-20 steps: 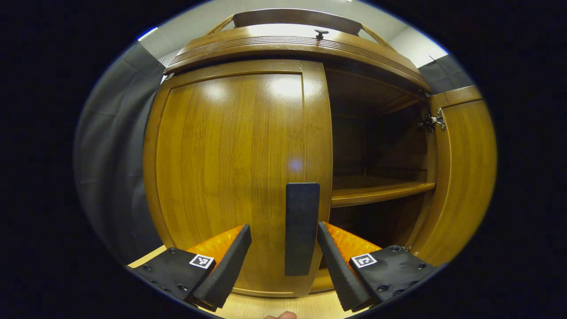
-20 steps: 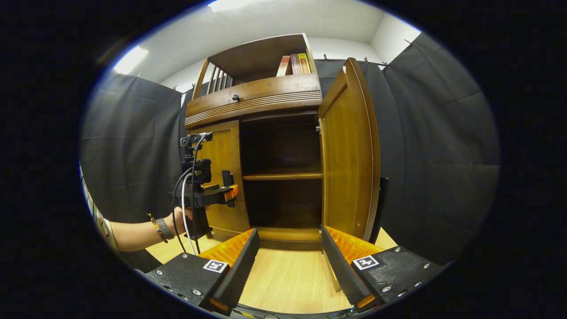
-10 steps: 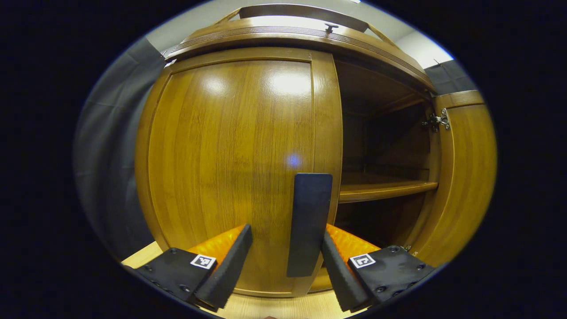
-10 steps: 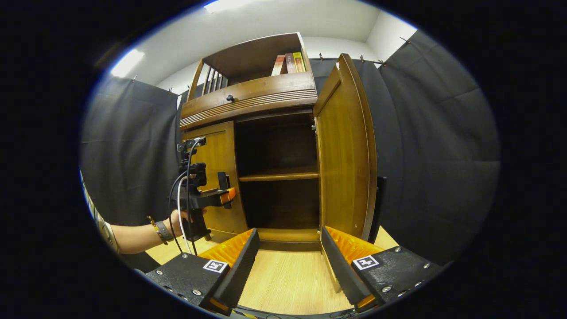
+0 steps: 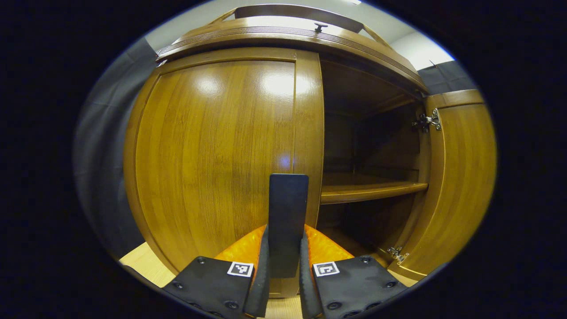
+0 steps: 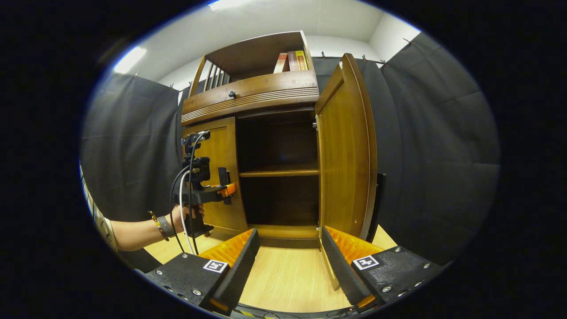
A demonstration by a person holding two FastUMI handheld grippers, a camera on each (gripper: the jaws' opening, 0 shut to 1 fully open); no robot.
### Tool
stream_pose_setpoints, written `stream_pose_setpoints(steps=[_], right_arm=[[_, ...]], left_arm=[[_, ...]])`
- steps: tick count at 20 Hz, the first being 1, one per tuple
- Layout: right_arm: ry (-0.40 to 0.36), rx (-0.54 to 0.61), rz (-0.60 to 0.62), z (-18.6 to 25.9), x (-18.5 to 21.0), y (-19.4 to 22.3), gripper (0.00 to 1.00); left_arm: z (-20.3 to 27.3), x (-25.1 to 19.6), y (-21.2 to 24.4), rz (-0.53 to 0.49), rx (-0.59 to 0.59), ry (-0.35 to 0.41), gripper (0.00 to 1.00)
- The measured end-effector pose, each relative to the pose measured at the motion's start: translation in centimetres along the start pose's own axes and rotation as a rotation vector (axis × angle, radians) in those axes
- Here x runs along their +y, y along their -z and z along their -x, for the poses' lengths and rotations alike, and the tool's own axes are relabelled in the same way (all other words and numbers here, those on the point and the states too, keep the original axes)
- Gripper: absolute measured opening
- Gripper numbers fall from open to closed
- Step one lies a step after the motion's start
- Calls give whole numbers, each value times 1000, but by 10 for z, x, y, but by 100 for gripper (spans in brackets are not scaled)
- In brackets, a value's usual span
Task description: Open the right door of the double-door shoe cabinet with the right hand, and open the left door with the left hand.
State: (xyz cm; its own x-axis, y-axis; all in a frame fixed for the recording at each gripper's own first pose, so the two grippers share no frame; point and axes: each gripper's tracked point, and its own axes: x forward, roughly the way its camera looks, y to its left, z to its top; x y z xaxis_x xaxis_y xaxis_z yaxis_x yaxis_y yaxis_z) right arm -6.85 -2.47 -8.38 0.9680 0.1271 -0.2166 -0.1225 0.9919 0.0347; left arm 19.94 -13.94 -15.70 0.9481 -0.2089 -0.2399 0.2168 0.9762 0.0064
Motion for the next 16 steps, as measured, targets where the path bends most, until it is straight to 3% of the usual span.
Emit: stream_pose_setpoints(steps=[1, 2, 5, 6, 7, 10, 11, 16], right_arm=[[0, 5, 3, 1, 1, 2, 87], [0, 10, 3, 1, 2, 4, 99], [-4, 8, -3, 6, 6, 5, 98], [-5, 5, -5, 7, 9, 4, 87], [-9, 4, -4, 7, 11, 5, 98], [-15, 10, 3, 7, 16, 7, 98], [-19, 12, 2, 7, 19, 8, 87], [-46, 8, -1, 2, 31, 7, 87]], left_arm=[[0, 0, -1, -3, 0, -7, 35], [1, 1, -1, 2, -1, -11, 35], [10, 1, -3, 14, -5, -7, 34], [18, 2, -1, 9, -1, -4, 34], [27, 3, 0, 7, 1, -3, 34], [49, 7, -4, 3, 9, -3, 35], [57, 8, -5, 2, 7, -3, 35], [110, 27, -8, 8, 8, -22, 35]])
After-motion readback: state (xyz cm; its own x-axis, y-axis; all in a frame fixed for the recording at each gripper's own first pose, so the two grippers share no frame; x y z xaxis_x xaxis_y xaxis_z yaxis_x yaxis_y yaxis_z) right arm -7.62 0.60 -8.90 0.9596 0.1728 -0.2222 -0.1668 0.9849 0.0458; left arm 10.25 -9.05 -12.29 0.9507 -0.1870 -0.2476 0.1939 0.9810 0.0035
